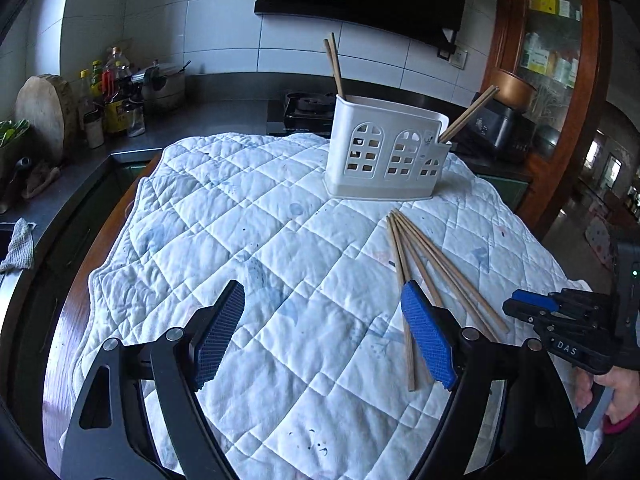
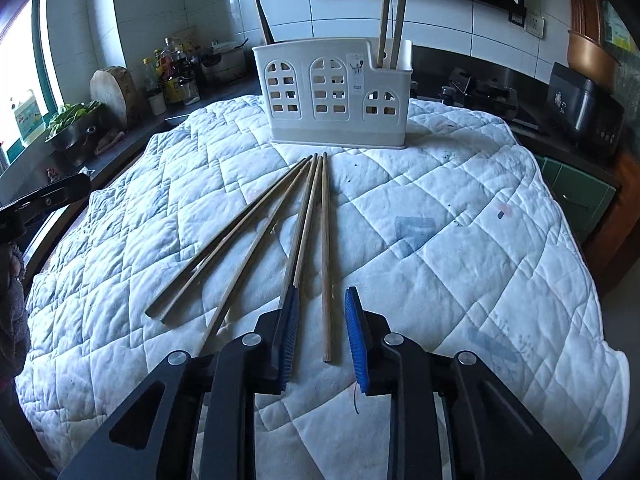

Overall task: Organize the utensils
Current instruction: 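Lower the right tool and close it on a loose chopstick, then close the left tool on a chopstick while the right tool holds its own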

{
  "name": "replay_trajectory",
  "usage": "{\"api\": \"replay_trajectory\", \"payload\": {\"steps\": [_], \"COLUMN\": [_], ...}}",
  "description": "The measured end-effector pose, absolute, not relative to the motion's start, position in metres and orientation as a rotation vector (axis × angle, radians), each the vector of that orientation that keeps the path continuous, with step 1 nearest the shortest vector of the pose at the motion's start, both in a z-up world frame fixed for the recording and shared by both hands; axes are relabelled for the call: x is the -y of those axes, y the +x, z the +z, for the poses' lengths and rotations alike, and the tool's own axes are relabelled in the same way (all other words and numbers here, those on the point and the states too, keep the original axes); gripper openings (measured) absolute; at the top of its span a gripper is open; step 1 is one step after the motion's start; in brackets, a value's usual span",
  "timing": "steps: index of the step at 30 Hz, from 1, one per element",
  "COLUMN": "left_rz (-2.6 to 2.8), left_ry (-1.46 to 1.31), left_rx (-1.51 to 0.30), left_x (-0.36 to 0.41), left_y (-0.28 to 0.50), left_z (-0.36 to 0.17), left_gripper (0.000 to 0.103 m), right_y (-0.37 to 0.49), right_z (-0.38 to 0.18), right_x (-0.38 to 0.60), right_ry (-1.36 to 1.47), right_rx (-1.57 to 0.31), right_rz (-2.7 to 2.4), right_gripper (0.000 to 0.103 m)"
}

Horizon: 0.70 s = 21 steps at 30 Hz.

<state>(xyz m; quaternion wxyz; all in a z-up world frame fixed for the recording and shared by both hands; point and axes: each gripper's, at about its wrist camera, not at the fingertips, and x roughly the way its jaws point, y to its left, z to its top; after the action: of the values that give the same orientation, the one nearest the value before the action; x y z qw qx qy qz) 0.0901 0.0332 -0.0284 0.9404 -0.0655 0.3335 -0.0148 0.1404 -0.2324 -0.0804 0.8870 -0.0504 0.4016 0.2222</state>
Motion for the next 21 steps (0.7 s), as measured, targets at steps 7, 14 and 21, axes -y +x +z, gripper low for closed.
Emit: {"api": "replay_trajectory", "payload": {"steps": [7,14,21], "left_rz": [-0.018,-0.047,-0.11], "left_ry": [-0.145,-0.131,-0.133], "left_rx": [-0.711,-0.744,-0.802], "left_x": [-0.041,-0.032,-0.007], "left_y": [0.087,0.089,0.1], "left_z": [-0.041,-0.051,-0.065], "left_gripper": [0.08,0.08,0.069], "right_y": [0.157,0.162,0.159], "right_z": [-0.099,-0.105,-0.098], "right_x": [0.225,0.22,0.225], "right_ry": [-0.121,-0.154,-0.131], "right_rx": [-0.883,-0.887,-0.864], "right_rz": [0.448,0.428,0.424], "right_gripper": [0.015,0.008,0.007]}}
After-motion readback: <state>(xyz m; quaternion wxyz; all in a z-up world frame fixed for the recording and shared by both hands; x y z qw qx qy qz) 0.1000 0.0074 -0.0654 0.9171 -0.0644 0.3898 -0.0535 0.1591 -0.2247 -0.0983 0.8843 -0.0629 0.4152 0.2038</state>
